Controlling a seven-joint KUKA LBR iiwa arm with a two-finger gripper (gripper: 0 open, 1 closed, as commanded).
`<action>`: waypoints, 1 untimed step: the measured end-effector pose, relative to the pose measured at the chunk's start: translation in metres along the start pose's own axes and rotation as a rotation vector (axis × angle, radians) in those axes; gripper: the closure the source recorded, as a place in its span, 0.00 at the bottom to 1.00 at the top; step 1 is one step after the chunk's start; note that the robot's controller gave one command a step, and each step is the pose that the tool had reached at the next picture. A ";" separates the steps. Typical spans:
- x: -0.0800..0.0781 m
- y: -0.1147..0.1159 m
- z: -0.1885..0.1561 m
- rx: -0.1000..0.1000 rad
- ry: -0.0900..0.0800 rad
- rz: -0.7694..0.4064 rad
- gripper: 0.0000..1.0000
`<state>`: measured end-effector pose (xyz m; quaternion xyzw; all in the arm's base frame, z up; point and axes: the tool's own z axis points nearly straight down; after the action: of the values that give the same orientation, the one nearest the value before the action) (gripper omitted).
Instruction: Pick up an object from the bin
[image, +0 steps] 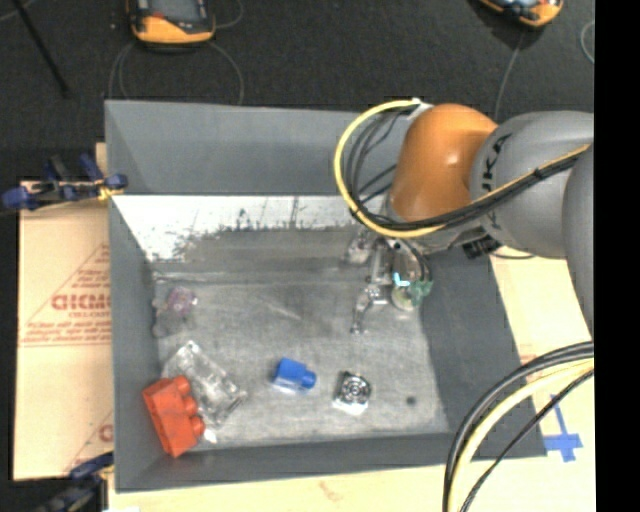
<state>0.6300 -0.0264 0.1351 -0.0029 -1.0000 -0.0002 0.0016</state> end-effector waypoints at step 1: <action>0.064 0.033 0.002 0.001 -0.002 -0.137 0.00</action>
Offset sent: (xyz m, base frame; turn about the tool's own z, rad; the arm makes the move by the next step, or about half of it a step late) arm -0.0629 0.0337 -0.0015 -0.1373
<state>0.5661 0.0074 0.1336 0.0655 -0.9979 0.0000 0.0006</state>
